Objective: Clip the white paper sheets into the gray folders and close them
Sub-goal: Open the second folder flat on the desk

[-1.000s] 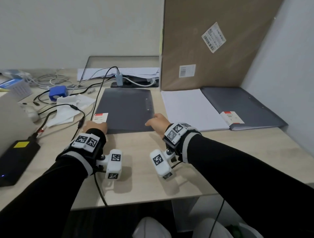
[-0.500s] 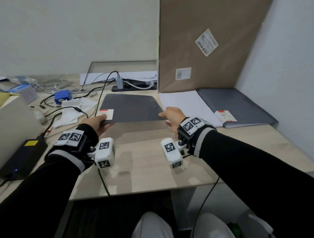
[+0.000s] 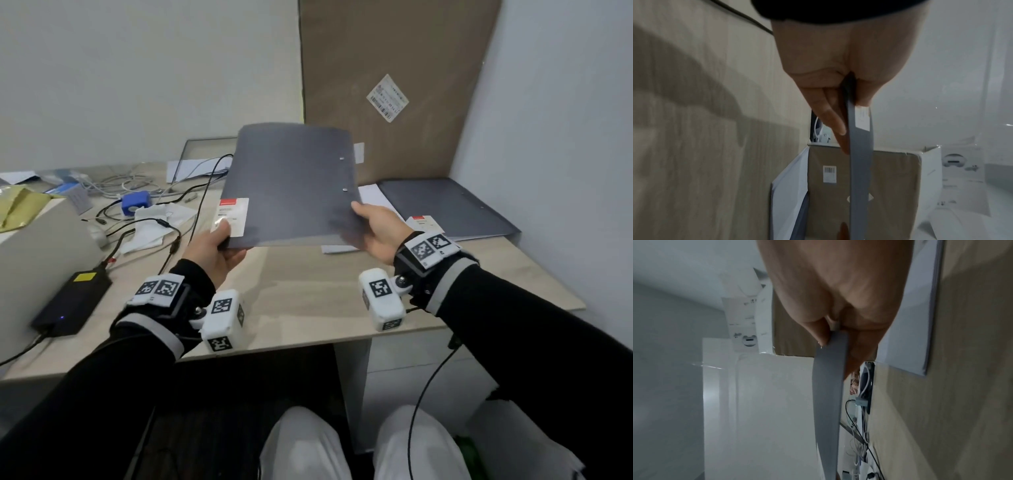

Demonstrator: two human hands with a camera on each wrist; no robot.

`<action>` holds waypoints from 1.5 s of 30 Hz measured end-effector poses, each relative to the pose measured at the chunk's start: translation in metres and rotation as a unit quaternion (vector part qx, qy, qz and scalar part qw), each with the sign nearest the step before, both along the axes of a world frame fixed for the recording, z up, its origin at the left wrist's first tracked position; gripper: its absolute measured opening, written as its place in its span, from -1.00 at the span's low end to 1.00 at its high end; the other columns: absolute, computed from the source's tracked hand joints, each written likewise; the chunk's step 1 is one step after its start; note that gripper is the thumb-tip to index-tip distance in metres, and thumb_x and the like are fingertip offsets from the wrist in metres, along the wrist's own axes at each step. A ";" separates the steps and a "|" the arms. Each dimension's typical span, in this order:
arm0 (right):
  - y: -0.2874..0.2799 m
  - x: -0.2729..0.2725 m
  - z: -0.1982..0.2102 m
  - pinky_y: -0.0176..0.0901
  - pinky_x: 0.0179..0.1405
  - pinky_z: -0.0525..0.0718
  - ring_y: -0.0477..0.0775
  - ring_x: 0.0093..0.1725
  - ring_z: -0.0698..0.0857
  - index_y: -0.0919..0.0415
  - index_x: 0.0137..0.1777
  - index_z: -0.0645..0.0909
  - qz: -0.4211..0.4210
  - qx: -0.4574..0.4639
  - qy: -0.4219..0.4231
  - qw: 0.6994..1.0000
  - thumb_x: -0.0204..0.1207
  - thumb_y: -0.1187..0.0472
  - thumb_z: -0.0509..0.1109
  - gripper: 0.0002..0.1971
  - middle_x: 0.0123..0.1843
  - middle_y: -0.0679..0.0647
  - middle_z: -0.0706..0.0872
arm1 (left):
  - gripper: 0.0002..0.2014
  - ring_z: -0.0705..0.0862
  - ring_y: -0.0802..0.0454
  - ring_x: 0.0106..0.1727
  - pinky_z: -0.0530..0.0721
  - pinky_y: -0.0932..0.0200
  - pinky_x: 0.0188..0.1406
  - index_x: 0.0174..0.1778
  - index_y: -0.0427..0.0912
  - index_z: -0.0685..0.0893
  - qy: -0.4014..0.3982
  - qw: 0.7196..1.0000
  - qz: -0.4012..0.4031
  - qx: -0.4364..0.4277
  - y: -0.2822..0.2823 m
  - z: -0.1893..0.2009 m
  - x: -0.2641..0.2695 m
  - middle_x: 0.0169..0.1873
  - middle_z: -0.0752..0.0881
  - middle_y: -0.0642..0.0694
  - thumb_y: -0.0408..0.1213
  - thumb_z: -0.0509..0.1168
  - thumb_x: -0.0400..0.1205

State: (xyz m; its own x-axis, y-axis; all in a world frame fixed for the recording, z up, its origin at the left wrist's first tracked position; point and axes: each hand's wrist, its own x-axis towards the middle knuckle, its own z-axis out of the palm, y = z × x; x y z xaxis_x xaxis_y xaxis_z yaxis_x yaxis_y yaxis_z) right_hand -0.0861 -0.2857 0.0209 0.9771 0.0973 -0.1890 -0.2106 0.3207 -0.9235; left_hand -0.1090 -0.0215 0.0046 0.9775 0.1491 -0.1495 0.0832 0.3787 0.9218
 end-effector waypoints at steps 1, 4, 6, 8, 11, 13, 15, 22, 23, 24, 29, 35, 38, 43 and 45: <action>-0.009 -0.003 0.000 -0.32 -0.51 0.69 -0.06 -0.36 0.83 0.15 0.05 0.59 0.005 -0.020 -0.011 1.000 0.72 0.24 0.08 -0.77 -0.32 -0.04 0.85 | -0.76 0.76 0.22 -0.56 0.69 0.43 -0.56 -0.08 -0.09 0.60 -0.006 1.000 -0.020 0.018 -0.005 0.000 -0.002 -0.51 0.83 0.08 -0.16 0.05 0.75; -0.037 -0.018 0.000 -0.34 -0.51 0.67 -0.01 -0.34 0.84 0.11 0.08 0.56 -0.005 -0.049 -0.038 0.998 0.72 0.30 0.07 -0.77 -0.28 -0.02 0.86 | -0.82 0.77 0.25 -0.46 0.74 0.38 -0.44 0.05 -0.11 0.59 -0.009 0.994 -0.076 0.071 -0.025 0.005 -0.015 -0.39 0.84 0.09 -0.19 0.09 0.74; -0.055 -0.028 -0.002 -0.30 -0.47 0.72 0.01 -0.36 0.84 0.11 0.06 0.55 -0.038 -0.059 -0.050 0.996 0.71 0.32 0.07 -0.78 -0.30 0.01 0.86 | -0.81 0.75 0.22 -0.28 0.73 0.29 -0.28 0.20 -0.15 0.54 -0.015 0.986 -0.096 0.138 -0.043 0.004 -0.021 -0.07 0.78 -0.05 -0.24 0.15 0.72; -0.068 -0.035 -0.006 -0.22 -0.34 0.78 0.04 -0.29 0.84 0.11 0.05 0.57 -0.074 -0.086 -0.065 0.991 0.70 0.31 0.12 -0.80 -0.19 0.07 0.85 | -0.66 0.72 0.18 -0.15 0.71 0.25 -0.16 0.38 -0.18 0.44 -0.043 0.975 -0.101 0.193 -0.066 0.003 -0.029 0.17 0.63 -0.12 -0.34 0.23 0.67; -0.093 -0.043 -0.011 0.10 0.17 0.72 0.18 0.10 0.76 0.23 0.34 0.53 -0.127 -0.135 -0.075 0.980 0.57 0.19 0.30 -0.65 0.26 0.21 0.71 | -0.13 0.62 0.04 0.26 0.62 0.02 0.29 0.59 -0.17 0.21 -0.091 0.929 -0.141 0.330 -0.099 -0.002 -0.030 0.36 0.51 -0.01 -0.23 0.54 0.41; -0.110 -0.052 -0.011 0.14 0.23 0.68 0.20 0.15 0.73 0.22 0.35 0.52 -0.139 -0.136 -0.071 0.978 0.60 0.18 0.27 -0.66 0.29 0.23 0.68 | 0.12 0.31 -0.07 0.59 0.35 -0.06 0.59 0.66 -0.11 0.09 -0.093 0.872 -0.167 0.451 -0.118 -0.006 -0.030 0.60 0.23 -0.10 -0.09 0.62 0.27; -0.122 -0.066 -0.004 0.00 -0.04 0.77 0.13 -0.02 0.75 0.15 0.19 0.57 -0.135 -0.129 -0.076 0.979 0.69 0.21 0.17 -0.81 0.12 0.20 0.72 | 0.10 0.12 -0.07 0.67 0.19 0.04 0.66 0.68 -0.09 0.03 -0.094 0.848 -0.152 0.500 -0.137 -0.011 -0.033 0.64 0.03 -0.14 -0.12 0.59 0.33; -0.149 -0.096 0.017 -0.12 -0.27 0.76 -0.02 0.08 0.74 -0.07 0.36 0.54 -0.174 -0.122 -0.056 0.976 0.67 -0.22 -0.09 -0.50 0.18 -0.07 0.74 | -0.10 0.19 -0.12 0.64 0.24 0.01 0.65 0.67 -0.14 0.08 -0.154 0.858 -0.138 0.469 -0.193 -0.016 -0.038 0.60 0.13 -0.22 0.07 0.37 0.51; -0.154 -0.097 0.017 -0.12 -0.28 0.76 -0.02 0.08 0.75 -0.07 0.36 0.56 -0.176 -0.114 -0.048 0.977 0.64 -0.29 -0.13 -0.43 0.19 -0.07 0.75 | -0.12 0.23 -0.13 0.63 0.26 -0.01 0.64 0.67 -0.13 0.09 -0.159 0.862 -0.138 0.461 -0.198 -0.016 -0.039 0.59 0.16 -0.24 0.10 0.34 0.51; -0.158 -0.100 0.019 -0.13 -0.28 0.76 0.01 0.08 0.76 -0.06 0.36 0.57 -0.176 -0.103 -0.043 0.978 0.60 -0.34 -0.17 -0.36 0.19 -0.05 0.77 | -0.13 0.29 -0.13 0.60 0.30 -0.03 0.62 0.66 -0.12 0.12 -0.162 0.864 -0.140 0.455 -0.202 -0.018 -0.038 0.56 0.23 -0.25 0.17 0.30 0.51; -0.172 -0.109 0.016 -0.21 -0.36 0.72 0.04 -0.20 0.85 0.02 0.37 0.45 -0.190 -0.123 -0.062 0.972 0.67 -0.11 0.08 -0.62 0.18 0.05 0.77 | -0.27 0.62 0.04 -0.03 0.58 0.10 0.12 0.29 -0.11 0.53 -0.216 0.876 -0.133 0.410 -0.212 -0.022 -0.028 -0.03 0.65 -0.01 0.41 -0.01 0.47; -0.191 -0.110 -0.002 -0.24 -0.42 0.71 0.07 -0.35 0.82 0.00 0.32 0.38 -0.215 -0.192 -0.042 0.957 0.60 0.39 0.22 -0.63 0.15 0.19 0.76 | -0.48 0.62 -0.04 0.14 0.55 0.12 -0.04 0.22 0.09 0.54 -0.085 0.960 -0.140 0.225 -0.226 -0.011 -0.039 0.13 0.65 -0.01 0.20 -0.24 0.69; -0.198 -0.108 -0.009 -0.23 -0.41 0.72 0.06 -0.46 0.81 0.03 0.39 0.41 -0.237 -0.187 -0.044 0.952 0.59 0.43 0.18 -0.57 -0.12 0.14 0.82 | -0.47 0.68 0.05 -0.16 0.59 0.14 -0.11 -0.06 0.09 0.58 -0.018 0.986 -0.122 0.115 -0.225 -0.007 -0.040 -0.14 0.72 0.03 0.28 -0.22 0.65; -0.202 -0.104 -0.021 -0.29 -0.50 0.68 0.09 -0.43 0.83 0.03 0.39 0.44 -0.257 -0.117 -0.054 0.958 0.61 0.45 0.15 -0.57 -0.25 0.05 0.85 | -0.09 0.64 -0.15 -0.10 0.72 0.03 -0.17 0.45 -0.21 0.45 0.033 0.994 -0.101 -0.008 -0.212 -0.008 -0.032 -0.07 0.63 -0.11 0.48 -0.12 0.47; -0.200 -0.102 -0.025 -0.26 -0.52 0.71 0.06 -0.42 0.83 0.06 0.39 0.45 -0.263 -0.083 -0.060 0.959 0.60 0.47 0.15 -0.56 -0.19 0.08 0.83 | -0.10 0.65 -0.19 -0.06 0.74 0.00 -0.16 0.48 -0.19 0.42 0.025 0.994 -0.105 -0.030 -0.205 -0.006 -0.030 0.09 0.62 -0.14 0.46 -0.18 0.50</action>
State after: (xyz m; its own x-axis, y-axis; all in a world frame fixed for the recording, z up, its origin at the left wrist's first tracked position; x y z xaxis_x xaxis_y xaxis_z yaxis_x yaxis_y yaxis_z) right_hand -0.1879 -0.4860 -0.0041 0.8986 -0.4366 -0.0430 0.0506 0.2006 -0.9784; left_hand -0.1388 -0.2265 -0.0013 0.9774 -0.0675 -0.2001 0.2102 0.4028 0.8908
